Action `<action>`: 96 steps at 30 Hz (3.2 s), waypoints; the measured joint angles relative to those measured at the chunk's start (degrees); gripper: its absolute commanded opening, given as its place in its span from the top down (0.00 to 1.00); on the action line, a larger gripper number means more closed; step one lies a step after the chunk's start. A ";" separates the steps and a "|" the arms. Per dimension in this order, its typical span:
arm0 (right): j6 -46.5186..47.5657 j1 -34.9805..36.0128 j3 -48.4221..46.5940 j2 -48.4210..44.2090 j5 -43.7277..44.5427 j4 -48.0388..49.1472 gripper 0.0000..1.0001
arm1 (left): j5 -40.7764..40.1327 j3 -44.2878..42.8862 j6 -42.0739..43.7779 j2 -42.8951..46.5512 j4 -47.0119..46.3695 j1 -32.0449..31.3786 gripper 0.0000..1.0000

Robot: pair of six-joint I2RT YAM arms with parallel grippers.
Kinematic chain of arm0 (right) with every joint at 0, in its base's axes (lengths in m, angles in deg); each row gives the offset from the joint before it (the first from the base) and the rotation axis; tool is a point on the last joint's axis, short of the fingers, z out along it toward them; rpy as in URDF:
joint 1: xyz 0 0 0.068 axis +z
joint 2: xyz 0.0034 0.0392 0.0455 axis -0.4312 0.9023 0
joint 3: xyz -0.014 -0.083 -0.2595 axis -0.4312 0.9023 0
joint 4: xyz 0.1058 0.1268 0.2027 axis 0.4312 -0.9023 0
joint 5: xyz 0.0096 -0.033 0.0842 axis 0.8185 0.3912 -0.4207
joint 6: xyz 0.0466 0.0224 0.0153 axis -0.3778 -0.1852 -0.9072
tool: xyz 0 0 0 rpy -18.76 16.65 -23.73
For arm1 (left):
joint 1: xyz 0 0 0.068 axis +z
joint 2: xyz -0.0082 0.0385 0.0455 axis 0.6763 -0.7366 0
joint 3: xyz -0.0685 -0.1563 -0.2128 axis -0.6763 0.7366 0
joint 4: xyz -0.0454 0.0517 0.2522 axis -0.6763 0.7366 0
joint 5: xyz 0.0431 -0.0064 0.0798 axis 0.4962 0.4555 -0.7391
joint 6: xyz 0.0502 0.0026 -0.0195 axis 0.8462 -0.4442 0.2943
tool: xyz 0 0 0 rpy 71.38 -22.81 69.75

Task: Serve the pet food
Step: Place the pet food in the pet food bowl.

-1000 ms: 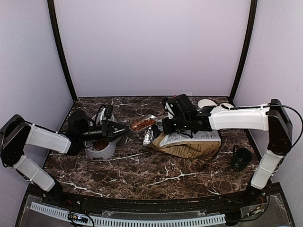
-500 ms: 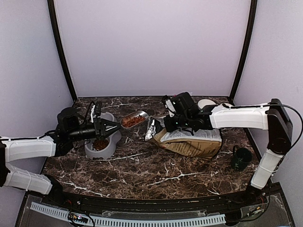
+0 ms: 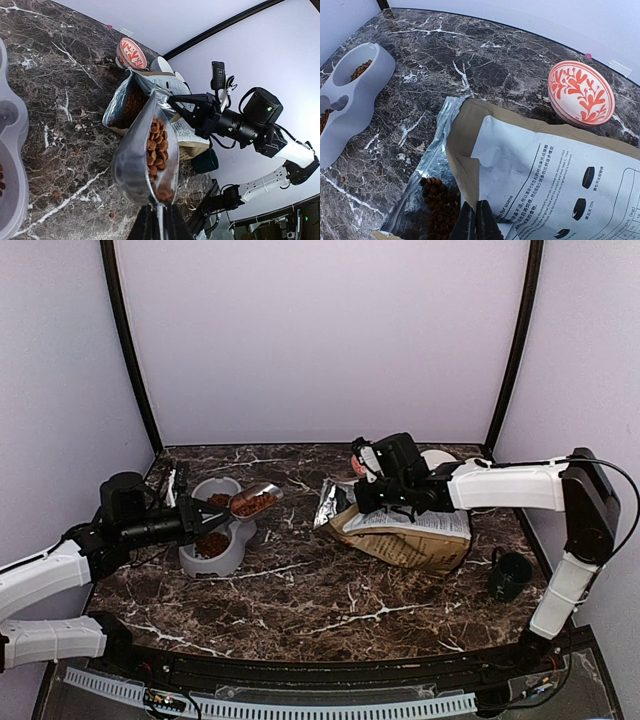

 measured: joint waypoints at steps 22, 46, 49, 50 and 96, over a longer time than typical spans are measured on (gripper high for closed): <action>0.00 -0.15 1.25 -1.36 -1.16 0.98 1.00 | -11.65 -1.29 1.09 12.17 22.77 1.18 1.00; 0.04 -0.15 1.27 -1.36 -1.18 0.98 1.00 | -23.28 -1.31 0.90 22.16 36.15 2.89 1.00; 0.09 -0.15 1.27 -1.36 -1.16 0.98 1.00 | -24.35 -1.31 0.63 22.49 36.98 2.93 1.00; 0.11 -0.15 1.27 -1.36 -1.16 0.98 1.00 | -24.59 -1.31 0.57 22.53 37.29 2.97 1.00; 0.66 -0.15 4.17 -4.13 -0.94 1.46 1.00 | -28.50 -5.60 3.17 15.58 45.38 3.04 1.00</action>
